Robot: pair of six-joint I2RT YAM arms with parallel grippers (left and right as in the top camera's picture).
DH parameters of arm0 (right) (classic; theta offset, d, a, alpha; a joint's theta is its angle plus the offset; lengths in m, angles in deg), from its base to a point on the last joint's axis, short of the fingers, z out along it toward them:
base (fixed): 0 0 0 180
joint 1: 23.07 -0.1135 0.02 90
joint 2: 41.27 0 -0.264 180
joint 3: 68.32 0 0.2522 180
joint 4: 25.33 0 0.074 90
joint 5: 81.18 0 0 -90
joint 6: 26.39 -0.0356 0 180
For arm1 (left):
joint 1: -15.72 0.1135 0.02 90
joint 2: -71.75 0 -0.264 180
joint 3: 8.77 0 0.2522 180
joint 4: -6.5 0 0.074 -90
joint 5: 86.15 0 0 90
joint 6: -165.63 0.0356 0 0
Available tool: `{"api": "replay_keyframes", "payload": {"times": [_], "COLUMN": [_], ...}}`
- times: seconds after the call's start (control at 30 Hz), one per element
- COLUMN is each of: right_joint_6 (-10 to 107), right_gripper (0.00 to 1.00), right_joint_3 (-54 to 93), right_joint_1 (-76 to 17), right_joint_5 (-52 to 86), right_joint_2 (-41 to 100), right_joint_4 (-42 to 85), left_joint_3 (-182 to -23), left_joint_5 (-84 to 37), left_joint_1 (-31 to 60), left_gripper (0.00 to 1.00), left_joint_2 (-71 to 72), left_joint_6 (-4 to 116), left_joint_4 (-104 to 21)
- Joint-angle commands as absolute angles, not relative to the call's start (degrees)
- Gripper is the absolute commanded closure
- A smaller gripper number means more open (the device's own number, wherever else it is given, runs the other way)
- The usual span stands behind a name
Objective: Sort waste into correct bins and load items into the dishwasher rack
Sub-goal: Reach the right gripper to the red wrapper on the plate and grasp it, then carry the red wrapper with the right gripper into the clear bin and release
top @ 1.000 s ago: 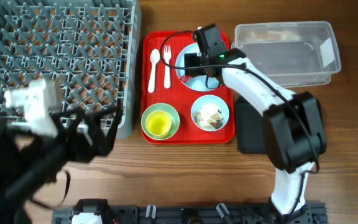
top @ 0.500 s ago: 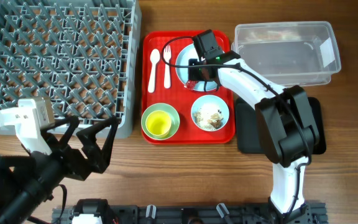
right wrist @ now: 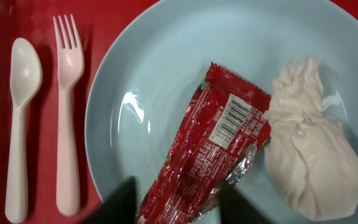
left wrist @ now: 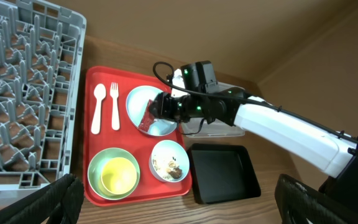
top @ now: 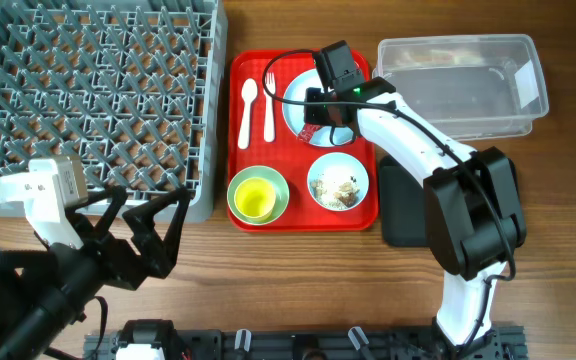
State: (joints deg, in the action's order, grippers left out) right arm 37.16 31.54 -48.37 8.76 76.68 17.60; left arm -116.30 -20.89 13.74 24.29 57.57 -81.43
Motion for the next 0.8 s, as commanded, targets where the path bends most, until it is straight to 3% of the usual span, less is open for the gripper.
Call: {"api": "replay_keyframes", "payload": {"times": [0.0,0.13,0.17,0.2,0.23,0.3,0.33,0.4,0.57,0.6,0.7,0.73,0.77], "right_joint_6": [31.17,28.68,28.65,28.81,29.0,29.07,28.92,27.87,24.7,24.43,24.41,24.46,24.74], "right_gripper": [0.08,0.09,0.13,0.2,0.4,0.61,0.63,0.41,0.43,0.48,0.75,0.9,0.96], "right_joint_3": [30.82,30.8,30.8,30.8,30.8,30.82,30.82,30.8,30.8,30.8,30.82,30.82,30.95], "right_joint_1": [-48.28,-48.3,-48.3,-48.3,-48.3,-48.3,-48.3,-48.3,-48.3,-48.3,-48.3,-48.3,-48.3], "right_joint_5": [7.61,7.93,8.04,8.74,9.35,10.1,10.14,10.14,10.29,10.32,10.58,10.82,11.5], "right_joint_2": [76.51,79.29,79.88,80.38,80.53,80.58,80.58,80.9,82.48,82.52,82.52,82.52,82.39], "right_joint_4": [17.6,17.56,17.49,17.27,17.08,16.77,16.75,17.21,18.74,18.72,18.48,18.48,18.54], "left_joint_3": [-116.79,-116.76,-116.76,-116.76,-116.76,-116.76,-116.76,-116.76,-116.79,-116.76,-116.76,-116.76,-116.76], "left_joint_5": [-20.51,-20.51,-20.51,-20.51,-20.54,-20.51,-20.54,-20.54,-20.51,-20.51,-20.51,-20.51,-20.54], "left_joint_1": [13.48,13.48,13.48,13.48,13.48,13.48,13.48,13.48,13.48,13.48,13.48,13.48,13.48], "left_gripper": [0.0,0.0,0.0,0.0,0.0,0.0,0.0,0.0,0.0,0.0,0.0,0.0,0.0], "left_joint_2": [24.22,24.22,24.22,24.22,24.22,24.22,24.22,24.22,24.22,24.22,24.22,24.22,24.22], "left_joint_6": [58.75,58.75,58.75,58.75,58.75,58.75,58.75,58.75,58.75,58.75,58.75,58.75,58.75], "left_joint_4": [-81.26,-81.26,-81.26,-81.26,-81.26,-81.26,-81.26,-81.26,-81.26,-81.26,-81.26,-81.26,-81.26]}}
